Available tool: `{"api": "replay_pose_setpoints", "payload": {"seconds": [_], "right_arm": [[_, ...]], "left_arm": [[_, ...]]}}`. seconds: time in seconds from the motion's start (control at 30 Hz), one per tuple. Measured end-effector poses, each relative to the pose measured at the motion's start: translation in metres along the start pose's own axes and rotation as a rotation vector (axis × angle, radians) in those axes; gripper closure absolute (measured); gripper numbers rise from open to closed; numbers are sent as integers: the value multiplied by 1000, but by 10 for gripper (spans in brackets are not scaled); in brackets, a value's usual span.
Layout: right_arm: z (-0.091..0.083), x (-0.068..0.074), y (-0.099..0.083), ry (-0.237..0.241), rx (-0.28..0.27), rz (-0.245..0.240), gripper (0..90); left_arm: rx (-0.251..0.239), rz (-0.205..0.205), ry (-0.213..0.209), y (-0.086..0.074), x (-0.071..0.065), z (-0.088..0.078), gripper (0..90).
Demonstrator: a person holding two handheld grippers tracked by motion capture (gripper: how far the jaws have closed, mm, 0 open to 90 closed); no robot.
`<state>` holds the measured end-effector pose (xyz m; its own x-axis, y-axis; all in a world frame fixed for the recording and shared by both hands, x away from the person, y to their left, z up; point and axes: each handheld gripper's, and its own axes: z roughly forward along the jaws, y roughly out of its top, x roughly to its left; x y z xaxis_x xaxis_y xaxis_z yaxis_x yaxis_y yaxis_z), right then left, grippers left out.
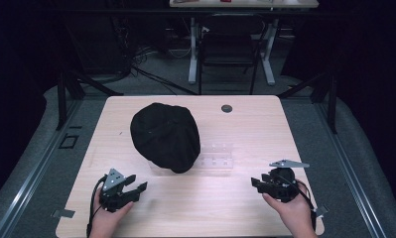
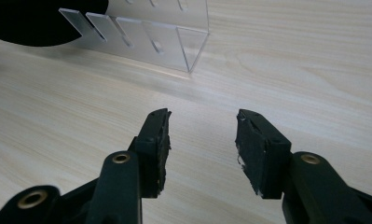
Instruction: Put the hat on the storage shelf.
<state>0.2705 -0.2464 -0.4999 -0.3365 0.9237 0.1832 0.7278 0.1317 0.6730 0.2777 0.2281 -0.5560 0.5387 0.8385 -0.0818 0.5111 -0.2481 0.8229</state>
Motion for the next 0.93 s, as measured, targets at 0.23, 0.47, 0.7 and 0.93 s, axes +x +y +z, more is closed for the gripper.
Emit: {"api": "replay_pose_setpoints", "payload": {"seconds": [0.23, 0.47, 0.7, 0.93], "right_arm": [[11, -2, -16, -4, -44, -29, 484], [26, -7, -32, -34, -78, -41, 444], [31, -10, -42, -57, -113, -73, 394], [32, -10, -48, -51, -120, -94, 379]], "left_arm": [[-1, -11, -2, -1, 0, 0, 454], [-3, -12, -5, -1, 0, 1, 454], [3, -2, -15, -2, -1, 3, 452], [-1, 8, -25, -1, -6, 4, 436]]}}
